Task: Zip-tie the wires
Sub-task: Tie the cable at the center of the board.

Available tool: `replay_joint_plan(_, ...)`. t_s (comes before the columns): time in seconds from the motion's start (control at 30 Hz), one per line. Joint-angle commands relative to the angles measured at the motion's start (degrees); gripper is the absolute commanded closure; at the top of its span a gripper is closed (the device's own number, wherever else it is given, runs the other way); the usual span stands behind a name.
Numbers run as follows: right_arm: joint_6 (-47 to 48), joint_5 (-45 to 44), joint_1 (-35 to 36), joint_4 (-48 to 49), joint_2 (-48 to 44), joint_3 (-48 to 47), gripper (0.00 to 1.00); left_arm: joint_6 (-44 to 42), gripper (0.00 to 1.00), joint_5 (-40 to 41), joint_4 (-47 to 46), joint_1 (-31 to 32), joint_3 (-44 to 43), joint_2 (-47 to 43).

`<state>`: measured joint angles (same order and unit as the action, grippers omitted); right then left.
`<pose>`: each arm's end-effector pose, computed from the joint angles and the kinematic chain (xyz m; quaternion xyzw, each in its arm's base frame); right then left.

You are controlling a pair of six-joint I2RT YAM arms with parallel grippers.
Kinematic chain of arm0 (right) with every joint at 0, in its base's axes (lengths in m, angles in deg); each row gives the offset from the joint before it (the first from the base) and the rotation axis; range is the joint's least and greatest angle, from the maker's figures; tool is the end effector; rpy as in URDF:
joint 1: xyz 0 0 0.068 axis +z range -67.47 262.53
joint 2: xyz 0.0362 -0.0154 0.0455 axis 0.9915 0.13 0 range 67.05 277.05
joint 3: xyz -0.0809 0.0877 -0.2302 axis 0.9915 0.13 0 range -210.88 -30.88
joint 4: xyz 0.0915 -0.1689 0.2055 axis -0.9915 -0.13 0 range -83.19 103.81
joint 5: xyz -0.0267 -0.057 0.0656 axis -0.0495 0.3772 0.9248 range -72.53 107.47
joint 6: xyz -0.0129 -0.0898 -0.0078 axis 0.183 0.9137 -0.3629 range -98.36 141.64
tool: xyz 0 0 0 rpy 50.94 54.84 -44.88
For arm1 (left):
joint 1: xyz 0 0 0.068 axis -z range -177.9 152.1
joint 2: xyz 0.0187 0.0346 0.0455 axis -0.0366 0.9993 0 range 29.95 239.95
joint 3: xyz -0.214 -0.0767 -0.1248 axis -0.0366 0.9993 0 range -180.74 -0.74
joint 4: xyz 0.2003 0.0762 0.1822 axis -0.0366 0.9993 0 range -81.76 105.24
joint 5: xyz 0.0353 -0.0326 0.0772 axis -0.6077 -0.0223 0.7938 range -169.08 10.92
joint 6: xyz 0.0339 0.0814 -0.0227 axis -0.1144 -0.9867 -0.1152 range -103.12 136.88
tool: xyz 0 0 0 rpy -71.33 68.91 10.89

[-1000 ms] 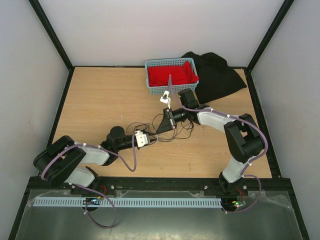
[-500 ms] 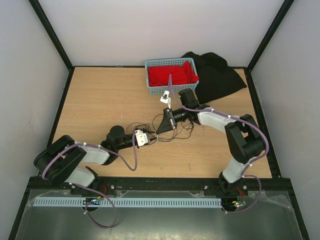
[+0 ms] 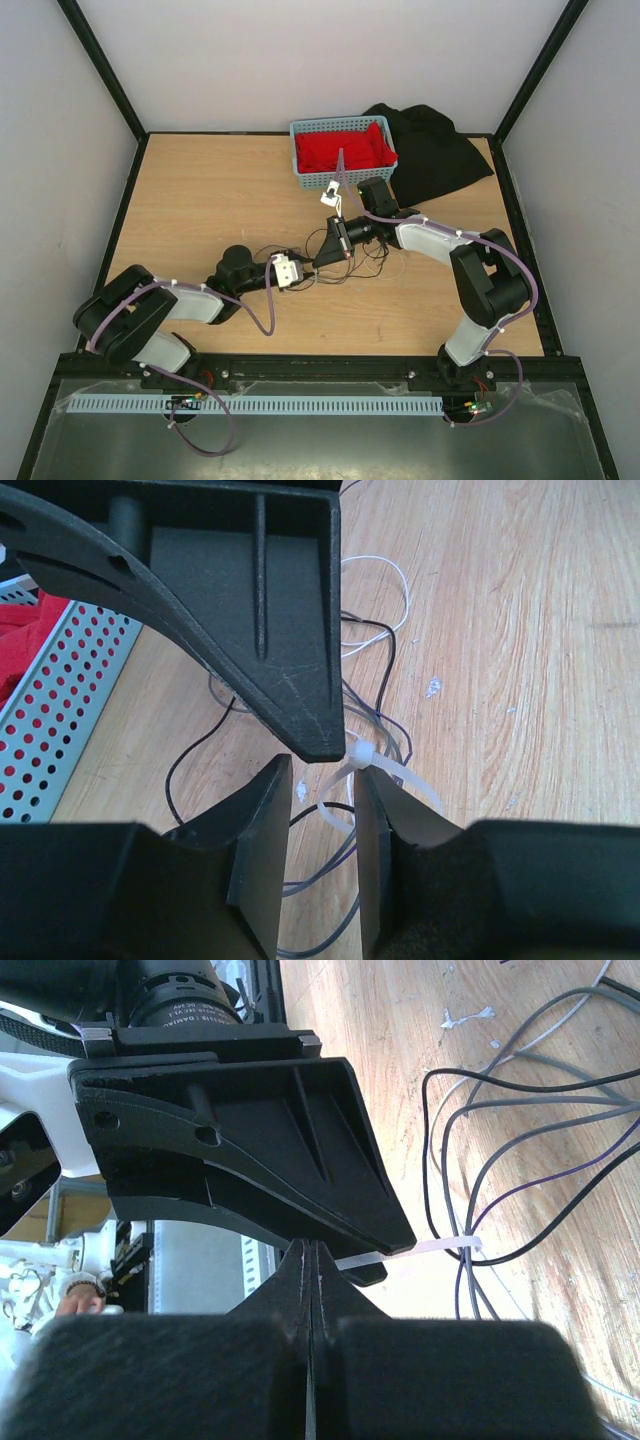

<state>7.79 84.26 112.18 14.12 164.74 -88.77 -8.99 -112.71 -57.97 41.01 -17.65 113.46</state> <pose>0.2916 0.2522 0.1696 -0.3364 0.7156 0.5944 0.1464 0.2007 -0.2200 0.1407 0.5360 0.4643 -0.2805 0.6469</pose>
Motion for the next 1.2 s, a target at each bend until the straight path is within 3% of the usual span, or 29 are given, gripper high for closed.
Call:
replay_joint_plan(0.0, -0.11, 0.04, 0.28, 1.34, -2.15, 0.11, 1.00, 2.01, 0.68, -2.75, -3.58, 0.43, -0.89, 0.69)
replay_joint_plan(0.23, -2.69, -0.36, 0.25, 4.65, -2.04, 0.24, 1.00, 4.67, 0.77, -3.19, -5.90, 0.72, -0.09, 0.73)
replay_joint_plan(0.4, -3.90, -2.13, 0.17, 6.19, -2.40, 0.13, 1.00, 5.03, 1.00, -3.27, -6.33, 0.81, 0.25, 0.83)
replay_joint_plan(0.73, -6.98, -12.32, -1.61, 5.95, -0.89, -5.22, 1.00, 3.57, 1.00, 1.60, -6.40, 2.25, 3.87, -2.42)
replay_joint_plan(1.17, -9.36, -19.56, -1.90, 8.74, 2.71, -11.80, 1.00, 3.96, 1.00, 4.33, -6.43, 7.71, 4.24, 0.35)
